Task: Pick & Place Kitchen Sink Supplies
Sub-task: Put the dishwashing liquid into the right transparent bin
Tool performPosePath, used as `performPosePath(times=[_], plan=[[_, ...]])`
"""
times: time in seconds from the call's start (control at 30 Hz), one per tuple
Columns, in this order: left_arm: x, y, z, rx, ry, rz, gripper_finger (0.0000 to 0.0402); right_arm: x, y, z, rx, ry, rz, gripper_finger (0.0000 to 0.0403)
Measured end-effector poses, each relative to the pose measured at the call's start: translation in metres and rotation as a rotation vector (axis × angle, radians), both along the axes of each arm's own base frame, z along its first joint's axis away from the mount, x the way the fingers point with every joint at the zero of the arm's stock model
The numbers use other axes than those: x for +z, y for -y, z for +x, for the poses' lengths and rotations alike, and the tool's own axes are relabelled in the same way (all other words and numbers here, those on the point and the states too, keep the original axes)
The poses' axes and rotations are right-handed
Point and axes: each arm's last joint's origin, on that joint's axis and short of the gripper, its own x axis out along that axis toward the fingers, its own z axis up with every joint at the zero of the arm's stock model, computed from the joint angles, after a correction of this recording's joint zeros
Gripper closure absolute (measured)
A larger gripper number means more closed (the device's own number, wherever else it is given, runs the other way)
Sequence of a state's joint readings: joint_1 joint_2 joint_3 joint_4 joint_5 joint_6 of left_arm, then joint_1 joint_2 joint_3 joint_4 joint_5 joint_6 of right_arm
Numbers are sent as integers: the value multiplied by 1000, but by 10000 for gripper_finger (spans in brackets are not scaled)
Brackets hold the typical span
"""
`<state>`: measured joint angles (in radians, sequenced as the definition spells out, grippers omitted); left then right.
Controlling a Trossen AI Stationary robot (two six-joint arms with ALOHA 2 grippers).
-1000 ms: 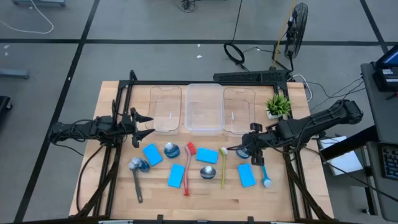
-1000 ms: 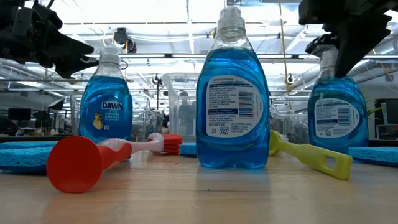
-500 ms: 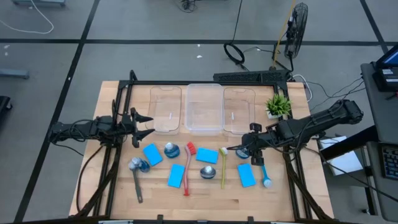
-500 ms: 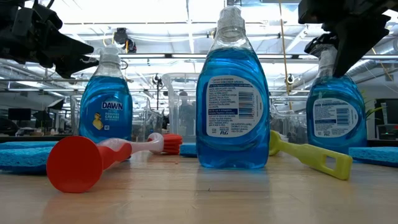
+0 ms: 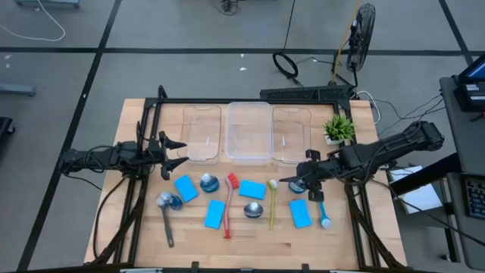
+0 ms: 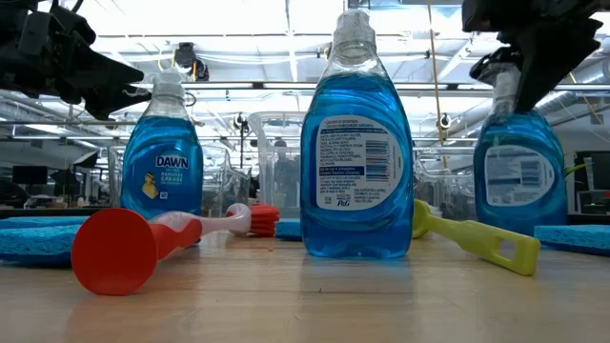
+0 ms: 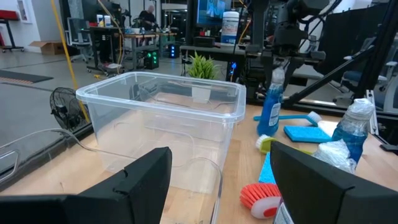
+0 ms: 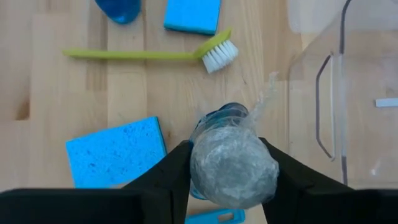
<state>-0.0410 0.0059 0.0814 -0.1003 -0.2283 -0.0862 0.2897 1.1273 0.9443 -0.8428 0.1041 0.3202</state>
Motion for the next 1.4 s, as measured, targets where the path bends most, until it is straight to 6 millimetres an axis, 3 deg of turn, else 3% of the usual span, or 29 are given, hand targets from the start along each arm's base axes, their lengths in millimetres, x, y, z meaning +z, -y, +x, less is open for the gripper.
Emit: performPosePath(times=[0.37, 0.7, 1.0, 1.4], plan=[[0, 0, 0, 0, 0, 0, 130, 20, 2, -8, 39, 161, 19, 270], [0, 0, 0, 0, 1, -5, 131, 48, 8, -28, 127, 377, 6, 270], [0, 0, 0, 0, 1, -6, 131, 68, 13, -45, 303, 551, -120, 270], [0, 0, 0, 1, 2, -9, 130, 86, 15, -52, 426, 740, -260, 271]])
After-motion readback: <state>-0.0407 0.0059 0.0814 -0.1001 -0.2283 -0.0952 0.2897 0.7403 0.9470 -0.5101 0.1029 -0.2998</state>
